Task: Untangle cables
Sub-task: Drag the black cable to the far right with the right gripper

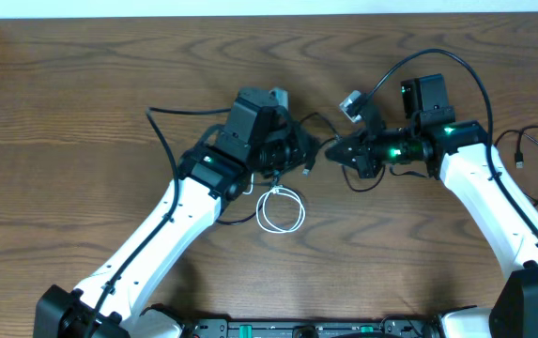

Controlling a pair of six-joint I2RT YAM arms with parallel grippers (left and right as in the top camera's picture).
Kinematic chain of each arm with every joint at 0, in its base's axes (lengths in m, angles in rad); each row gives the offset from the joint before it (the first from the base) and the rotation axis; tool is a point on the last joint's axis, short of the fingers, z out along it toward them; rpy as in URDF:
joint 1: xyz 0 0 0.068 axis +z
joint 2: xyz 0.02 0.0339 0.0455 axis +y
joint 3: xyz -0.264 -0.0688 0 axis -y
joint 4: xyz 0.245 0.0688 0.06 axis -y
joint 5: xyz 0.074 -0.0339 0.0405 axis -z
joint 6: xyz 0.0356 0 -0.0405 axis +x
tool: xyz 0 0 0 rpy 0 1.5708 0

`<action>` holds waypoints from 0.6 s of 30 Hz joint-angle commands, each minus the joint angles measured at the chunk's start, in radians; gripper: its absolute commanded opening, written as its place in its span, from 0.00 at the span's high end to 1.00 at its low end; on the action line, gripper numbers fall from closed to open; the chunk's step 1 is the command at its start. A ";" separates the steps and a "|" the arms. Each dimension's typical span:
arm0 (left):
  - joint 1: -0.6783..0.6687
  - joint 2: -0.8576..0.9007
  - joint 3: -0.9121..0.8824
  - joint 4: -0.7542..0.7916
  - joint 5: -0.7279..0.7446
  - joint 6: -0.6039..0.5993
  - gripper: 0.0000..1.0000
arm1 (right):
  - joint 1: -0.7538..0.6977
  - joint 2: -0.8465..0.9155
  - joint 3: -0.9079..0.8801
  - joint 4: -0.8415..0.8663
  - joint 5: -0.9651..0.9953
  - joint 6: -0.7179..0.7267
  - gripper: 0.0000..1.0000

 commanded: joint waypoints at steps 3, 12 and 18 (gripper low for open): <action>0.079 -0.002 0.010 -0.180 -0.187 0.213 0.83 | -0.024 -0.018 0.008 -0.007 0.504 0.194 0.99; 0.133 0.016 -0.020 -0.269 -0.250 0.238 0.72 | -0.060 -0.161 0.274 0.097 0.530 0.192 0.99; 0.133 0.066 -0.021 -0.269 -0.250 0.238 0.72 | -0.060 -0.297 0.437 0.196 0.443 0.192 0.99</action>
